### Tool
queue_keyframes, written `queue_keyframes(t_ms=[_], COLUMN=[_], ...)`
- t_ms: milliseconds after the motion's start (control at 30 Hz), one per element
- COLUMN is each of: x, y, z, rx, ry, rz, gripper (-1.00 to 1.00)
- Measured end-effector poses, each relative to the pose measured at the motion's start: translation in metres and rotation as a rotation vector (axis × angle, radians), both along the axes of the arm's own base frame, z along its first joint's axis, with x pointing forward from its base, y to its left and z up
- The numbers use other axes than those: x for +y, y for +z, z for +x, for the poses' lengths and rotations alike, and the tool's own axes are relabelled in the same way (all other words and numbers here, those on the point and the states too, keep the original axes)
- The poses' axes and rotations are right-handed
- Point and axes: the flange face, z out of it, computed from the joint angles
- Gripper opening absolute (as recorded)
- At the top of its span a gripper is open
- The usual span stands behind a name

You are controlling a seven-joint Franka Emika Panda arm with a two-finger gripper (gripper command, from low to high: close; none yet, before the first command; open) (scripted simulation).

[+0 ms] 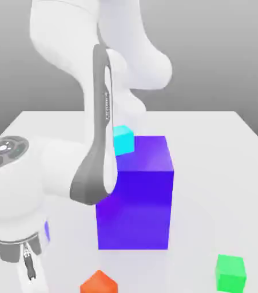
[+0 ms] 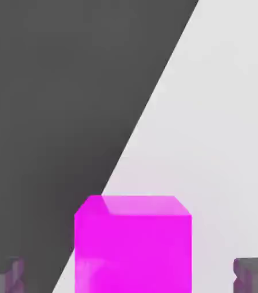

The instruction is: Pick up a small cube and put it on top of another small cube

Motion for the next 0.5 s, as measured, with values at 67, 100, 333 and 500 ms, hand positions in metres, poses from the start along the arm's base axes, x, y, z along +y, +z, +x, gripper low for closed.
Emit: queue_keyframes(t_ms=[67,100,333,500], x=[0.0,0.0,0.002,0.124], y=[0.0,0.0,0.049,0.075], z=[0.0,0.0,0.001,0.012], rx=[-0.001,-0.002,-0.001,-0.004], ry=[0.0,0.0,0.002,0.153], rz=[0.0,0.0,0.001,0.016], gripper=[-1.0,-1.0,-1.0,-1.0])
